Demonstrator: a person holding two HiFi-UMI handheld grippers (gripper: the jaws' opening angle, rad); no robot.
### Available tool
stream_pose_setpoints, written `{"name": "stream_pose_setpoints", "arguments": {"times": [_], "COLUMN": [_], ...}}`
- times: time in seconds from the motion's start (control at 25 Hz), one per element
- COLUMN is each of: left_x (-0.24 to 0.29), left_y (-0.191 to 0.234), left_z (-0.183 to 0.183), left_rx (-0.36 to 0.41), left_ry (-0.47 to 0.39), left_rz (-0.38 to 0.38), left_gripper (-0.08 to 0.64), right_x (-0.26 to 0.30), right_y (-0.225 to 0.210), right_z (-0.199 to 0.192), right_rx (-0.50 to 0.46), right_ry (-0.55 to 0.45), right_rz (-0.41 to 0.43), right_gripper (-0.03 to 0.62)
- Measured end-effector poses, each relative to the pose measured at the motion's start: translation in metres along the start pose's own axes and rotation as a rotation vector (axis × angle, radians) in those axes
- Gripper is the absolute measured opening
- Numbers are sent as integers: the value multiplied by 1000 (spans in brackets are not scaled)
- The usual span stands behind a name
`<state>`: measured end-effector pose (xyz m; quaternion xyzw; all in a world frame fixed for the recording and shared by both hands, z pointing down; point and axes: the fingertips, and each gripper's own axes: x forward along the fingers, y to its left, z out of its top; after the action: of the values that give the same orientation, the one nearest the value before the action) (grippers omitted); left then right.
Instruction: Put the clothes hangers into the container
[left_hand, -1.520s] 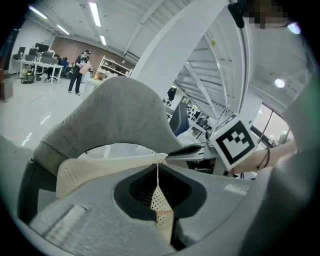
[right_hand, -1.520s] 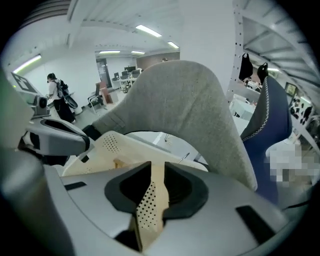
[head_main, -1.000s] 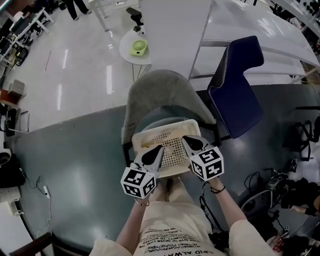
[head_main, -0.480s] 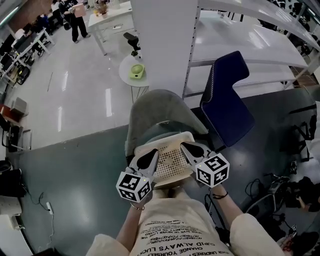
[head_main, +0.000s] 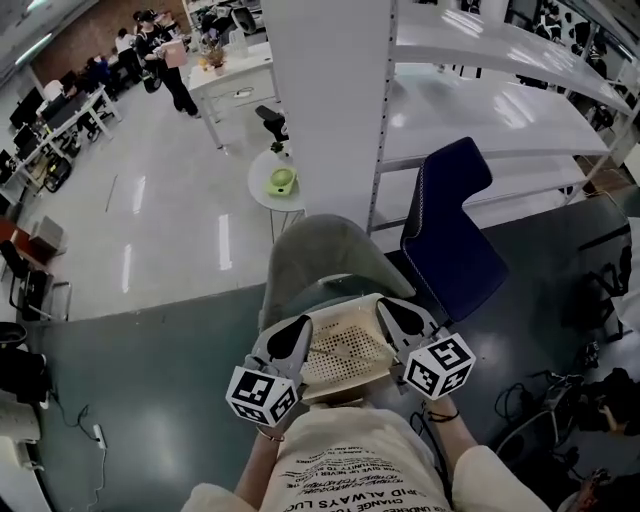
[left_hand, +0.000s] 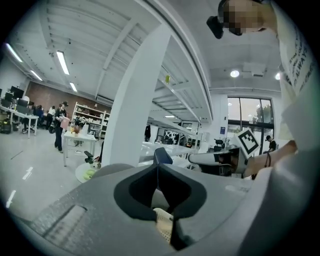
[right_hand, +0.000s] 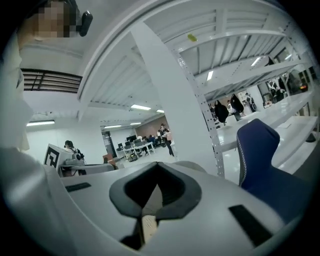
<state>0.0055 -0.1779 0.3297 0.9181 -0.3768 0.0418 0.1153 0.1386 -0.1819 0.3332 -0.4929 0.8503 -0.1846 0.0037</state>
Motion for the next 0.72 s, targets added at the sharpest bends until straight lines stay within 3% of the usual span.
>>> {"name": "stream_pose_setpoints", "arguments": {"times": [0.28,0.72], "left_x": [-11,-22], "left_y": [6,8], "left_z": [23,29], "left_rx": [35,49], "left_ry": [-77,-101], "left_rz": [26,64], "left_gripper": [26,26], "right_x": [-15,-27], "right_y": [-2,0], "right_z": [24,35], "right_rx": [-17,-68], "right_ry": [-105,-139], "right_rz": [-42,-81], "right_gripper": [3,3]}}
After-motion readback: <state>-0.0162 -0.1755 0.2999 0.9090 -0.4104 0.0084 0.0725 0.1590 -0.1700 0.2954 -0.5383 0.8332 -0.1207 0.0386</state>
